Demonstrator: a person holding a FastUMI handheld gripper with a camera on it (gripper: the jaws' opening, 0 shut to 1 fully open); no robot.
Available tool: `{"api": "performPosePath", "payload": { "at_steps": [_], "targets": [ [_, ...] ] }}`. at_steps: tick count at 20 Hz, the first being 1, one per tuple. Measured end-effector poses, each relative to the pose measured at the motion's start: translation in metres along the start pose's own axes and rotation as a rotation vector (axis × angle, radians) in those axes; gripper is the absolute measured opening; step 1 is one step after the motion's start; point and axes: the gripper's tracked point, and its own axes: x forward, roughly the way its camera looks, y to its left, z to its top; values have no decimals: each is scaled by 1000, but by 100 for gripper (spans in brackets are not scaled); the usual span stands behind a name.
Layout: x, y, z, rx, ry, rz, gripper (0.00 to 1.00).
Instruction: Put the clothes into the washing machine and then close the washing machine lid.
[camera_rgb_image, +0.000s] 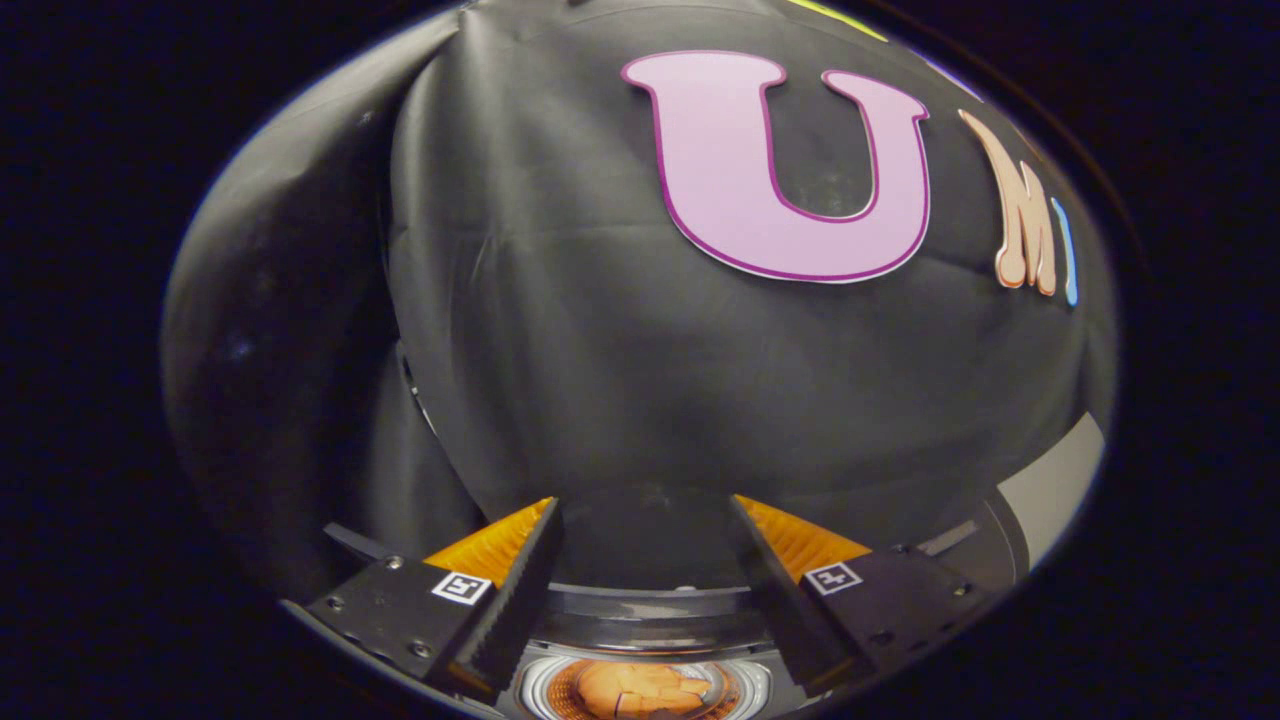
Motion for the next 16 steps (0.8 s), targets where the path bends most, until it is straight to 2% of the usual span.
{"api": "performPosePath", "payload": {
  "at_steps": [16],
  "targets": [
    [4, -6, 1, -3, -19, 14, 98]
  ]
}}
